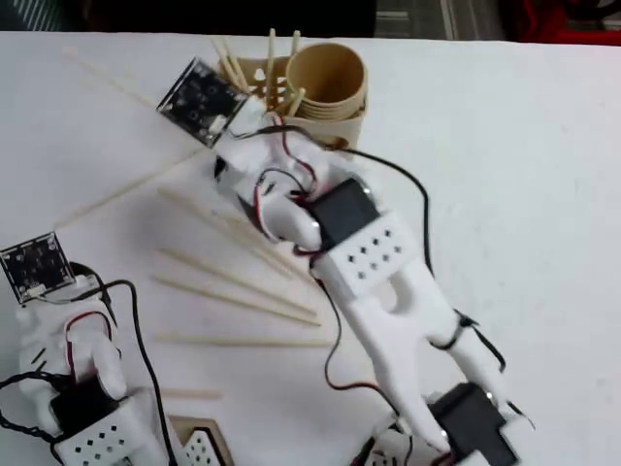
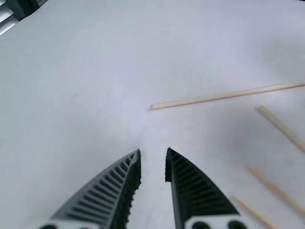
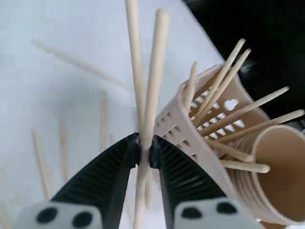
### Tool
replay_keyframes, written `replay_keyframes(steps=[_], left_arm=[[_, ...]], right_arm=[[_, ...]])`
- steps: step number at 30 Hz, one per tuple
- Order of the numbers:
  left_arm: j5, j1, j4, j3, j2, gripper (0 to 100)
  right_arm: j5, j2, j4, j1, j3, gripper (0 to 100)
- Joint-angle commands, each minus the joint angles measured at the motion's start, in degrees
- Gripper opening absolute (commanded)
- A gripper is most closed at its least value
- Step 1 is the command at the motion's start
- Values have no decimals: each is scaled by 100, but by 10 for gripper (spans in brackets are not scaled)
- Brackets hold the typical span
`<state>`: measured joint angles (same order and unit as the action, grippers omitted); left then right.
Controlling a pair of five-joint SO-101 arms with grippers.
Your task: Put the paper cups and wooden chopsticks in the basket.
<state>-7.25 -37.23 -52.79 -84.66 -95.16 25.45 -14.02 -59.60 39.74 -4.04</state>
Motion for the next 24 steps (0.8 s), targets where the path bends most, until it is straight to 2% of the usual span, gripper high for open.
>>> replay_keyframes(steps=[1,15,21,24], left_arm=[[9,-57,132,44,-57,105],[9,-57,132,44,-57,105],[9,-57,132,44,-57,105],[9,-57,132,44,-57,105]], right_arm=[[-70,-462,690,-84,-97,19],[-35,-479,3451,-127,-53,19],[-70,136,4514,-479,-62,19],[-70,505,4664,-514,-62,19]])
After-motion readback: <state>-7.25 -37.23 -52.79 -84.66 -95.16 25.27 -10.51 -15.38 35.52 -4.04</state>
